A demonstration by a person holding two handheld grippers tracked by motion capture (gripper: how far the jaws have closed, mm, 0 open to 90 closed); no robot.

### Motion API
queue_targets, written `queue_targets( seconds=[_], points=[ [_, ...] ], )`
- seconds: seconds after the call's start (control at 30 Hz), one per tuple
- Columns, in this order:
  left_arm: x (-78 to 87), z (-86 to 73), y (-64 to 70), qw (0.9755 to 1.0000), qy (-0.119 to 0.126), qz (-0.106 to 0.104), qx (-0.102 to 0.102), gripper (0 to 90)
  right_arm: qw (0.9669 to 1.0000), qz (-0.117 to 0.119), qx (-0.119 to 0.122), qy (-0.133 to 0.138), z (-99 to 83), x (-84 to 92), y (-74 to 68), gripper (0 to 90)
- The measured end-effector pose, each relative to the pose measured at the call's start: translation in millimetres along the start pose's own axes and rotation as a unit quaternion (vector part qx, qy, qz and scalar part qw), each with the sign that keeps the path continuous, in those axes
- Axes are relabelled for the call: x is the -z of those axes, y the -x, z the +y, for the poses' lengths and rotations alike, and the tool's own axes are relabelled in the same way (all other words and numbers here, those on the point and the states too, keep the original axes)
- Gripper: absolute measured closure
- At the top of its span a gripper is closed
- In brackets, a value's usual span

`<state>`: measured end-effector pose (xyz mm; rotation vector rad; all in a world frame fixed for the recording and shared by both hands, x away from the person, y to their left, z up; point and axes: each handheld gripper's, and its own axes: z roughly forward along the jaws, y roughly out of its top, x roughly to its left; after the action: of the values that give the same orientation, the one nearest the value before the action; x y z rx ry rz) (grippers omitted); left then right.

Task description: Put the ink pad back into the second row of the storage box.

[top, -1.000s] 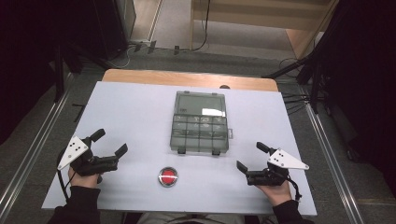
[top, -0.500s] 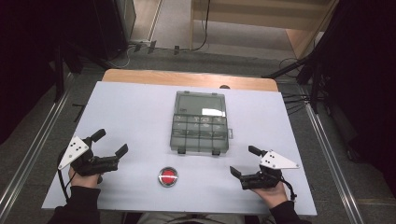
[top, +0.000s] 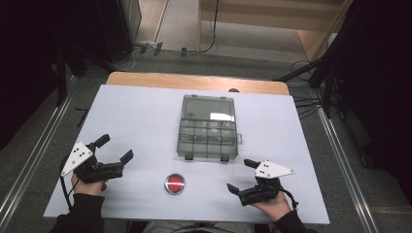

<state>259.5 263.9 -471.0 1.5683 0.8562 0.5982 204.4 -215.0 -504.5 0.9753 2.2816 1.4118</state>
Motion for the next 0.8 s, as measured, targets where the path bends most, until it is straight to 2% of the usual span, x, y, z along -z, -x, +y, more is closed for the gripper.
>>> queue_targets(
  seconds=[0.27, 0.43, 0.53, 0.8],
  points=[
    [-0.3, -0.3, 0.2, 1.0, -0.003, 0.0, -0.002, 0.0, 0.9995, 0.014, 0.024, -0.011, 11.8, -10.6, -16.9, 0.0],
    [-0.6, -0.5, 0.3, 1.0, -0.004, 0.001, -0.004, 0.0, 0.9996, 0.021, 0.018, -0.009, 23.7, -16.3, -23.0, 0.0],
    [-0.6, -0.5, -0.1, 1.0, -0.005, 0.001, -0.004, 0.0, 0.9994, 0.024, 0.023, -0.01, 30.1, -21.5, -25.6, 0.0],
    [-1.0, -0.6, -0.1, 1.0, -0.007, 0.001, -0.003, 0.0, 0.9976, 0.03, 0.047, -0.04, 44.8, -39.9, -37.3, 0.0]
  ],
)
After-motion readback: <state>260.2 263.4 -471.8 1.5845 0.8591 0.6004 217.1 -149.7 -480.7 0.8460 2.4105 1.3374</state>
